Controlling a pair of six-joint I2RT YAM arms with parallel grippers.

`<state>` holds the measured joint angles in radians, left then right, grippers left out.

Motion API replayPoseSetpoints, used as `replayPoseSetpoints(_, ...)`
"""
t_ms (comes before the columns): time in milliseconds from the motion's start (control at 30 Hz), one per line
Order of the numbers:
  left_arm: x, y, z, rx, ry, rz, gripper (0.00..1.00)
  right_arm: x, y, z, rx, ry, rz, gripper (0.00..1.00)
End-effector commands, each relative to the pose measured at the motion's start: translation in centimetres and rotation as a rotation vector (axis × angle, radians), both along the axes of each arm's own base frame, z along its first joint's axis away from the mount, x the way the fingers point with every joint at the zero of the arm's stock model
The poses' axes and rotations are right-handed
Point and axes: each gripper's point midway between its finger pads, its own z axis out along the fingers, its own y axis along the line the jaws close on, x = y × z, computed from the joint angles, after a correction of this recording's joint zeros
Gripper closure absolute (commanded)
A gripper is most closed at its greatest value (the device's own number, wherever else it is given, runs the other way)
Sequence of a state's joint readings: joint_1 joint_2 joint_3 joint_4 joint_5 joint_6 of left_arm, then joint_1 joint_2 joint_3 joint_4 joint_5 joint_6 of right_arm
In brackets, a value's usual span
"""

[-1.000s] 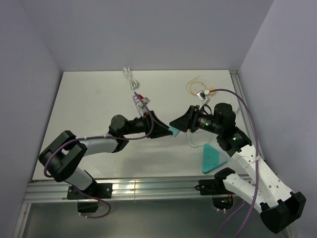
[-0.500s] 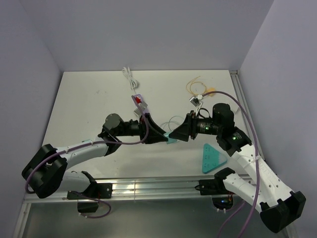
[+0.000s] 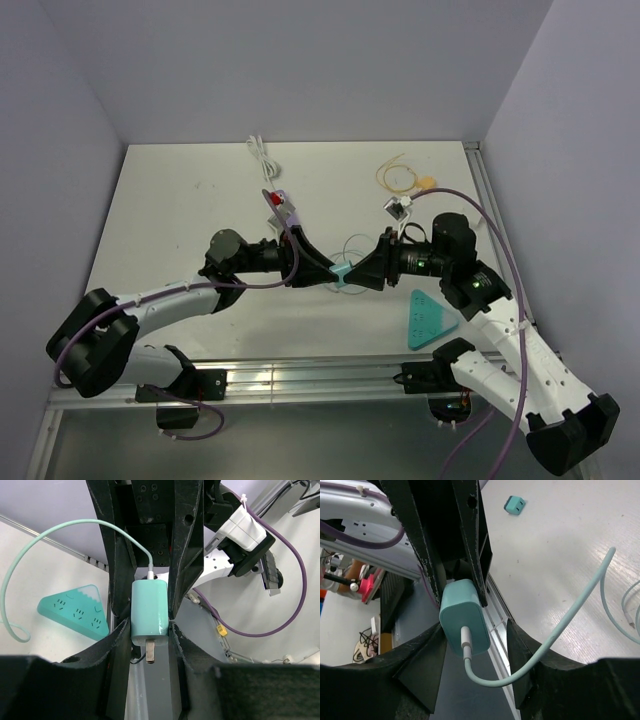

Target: Insert the plug

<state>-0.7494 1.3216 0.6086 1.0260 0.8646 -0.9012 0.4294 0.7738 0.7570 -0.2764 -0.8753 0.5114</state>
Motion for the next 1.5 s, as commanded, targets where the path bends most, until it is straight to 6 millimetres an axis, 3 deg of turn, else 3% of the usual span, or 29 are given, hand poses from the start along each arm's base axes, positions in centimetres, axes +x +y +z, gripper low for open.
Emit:
replayPoseSetpoints(0, -0.8, 0.3, 2.3, -0.074, -0.067, -0.048, 1.00, 0.1, 0.4, 0.3, 0.020, -0.028, 0.029, 0.44)
replayPoseSetpoints(167, -0.9, 0.2, 1.9, -0.063, -0.060, -0.058, 1.00, 0.1, 0.8, 0.5, 0.046, -0.023, 0.065, 0.49)
replayPoseSetpoints(233, -0.9, 0.1, 2.0, -0.061, -0.060, -0.067, 1.00, 0.1, 0.9, 0.6, 0.050, -0.016, 0.073, 0.56)
replayPoseSetpoints(267, -0.9, 0.0, 1.8, -0.054, -0.052, -0.077, 1.00, 0.1, 0.9, 0.5, 0.046, -0.015, 0.072, 0.76)
replayPoseSetpoints(333, -0.5, -0.2, 1.7, -0.044, -0.029, -0.059, 1.00, 0.2, 0.7, 0.2, 0.020, 0.000, 0.045, 0.99)
replayPoseSetpoints(367, 0.4, -0.4, 1.6, -0.036, -0.017, -0.012, 0.92, 0.5, 0.5, 0.0, 0.005, 0.008, 0.022, 1.00)
replayPoseSetpoints(433, 1.6, -0.5, 0.4, 0.009, 0.038, 0.066, 0.59, 0.5, -0.1, -0.4, -0.035, 0.028, -0.028, 1.00)
replayPoseSetpoints(467, 1.9, 0.0, 1.1, -0.006, 0.029, 0.113, 0.21, 1.6, -0.7, -0.9, -0.075, 0.030, -0.107, 1.00)
replayPoseSetpoints(500, 2.8, 0.2, 1.3, -0.017, 0.040, 0.180, 0.04, 2.0, -1.2, -0.7, -0.098, 0.028, -0.152, 1.00)
replayPoseSetpoints(533, 3.1, 0.4, 0.4, 0.016, 0.073, 0.215, 0.01, 2.0, -2.2, -1.8, -0.156, 0.074, -0.212, 1.00)
replayPoseSetpoints(600, 3.9, 1.3, 0.9, 0.039, 0.055, 0.311, 0.00, 4.1, -4.7, -2.7, -0.265, 0.087, -0.412, 1.00)
replayPoseSetpoints(700, 6.6, 3.4, 0.6, 0.107, 0.092, 0.549, 0.01, 4.0, -8.7, -5.5, -0.405, 0.229, -0.656, 1.00)
replayPoseSetpoints(833, 6.4, 6.1, 1.5, 0.106, 0.104, 0.668, 0.00, 3.4, -12.8, -8.0, -0.488, 0.320, -0.898, 1.00)
replayPoseSetpoints(933, 5.7, 6.8, 1.8, 0.078, 0.100, 0.668, 0.01, 2.1, -15.3, -10.4, -0.596, 0.392, -1.007, 1.00)
replayPoseSetpoints(1100, 4.6, 6.3, 1.3, 0.064, 0.122, 0.602, 0.02, -0.1, -18.0, -12.7, -0.715, 0.474, -1.102, 1.00)
replayPoseSetpoints(1200, 4.2, 6.0, 0.5, 0.070, 0.134, 0.571, 0.03, -0.4, -19.2, -13.2, -0.796, 0.484, -1.140, 1.00)
replayPoseSetpoints(1333, 4.2, 5.9, 0.1, 0.096, 0.122, 0.586, 0.03, 0.8, -18.2, -13.5, -0.822, 0.493, -1.092, 1.00)
replayPoseSetpoints(1467, 3.9, 5.7, 0.5, 0.096, 0.114, 0.578, 0.03, 2.0, -19.8, -12.7, -0.972, 0.468, -1.138, 1.00)
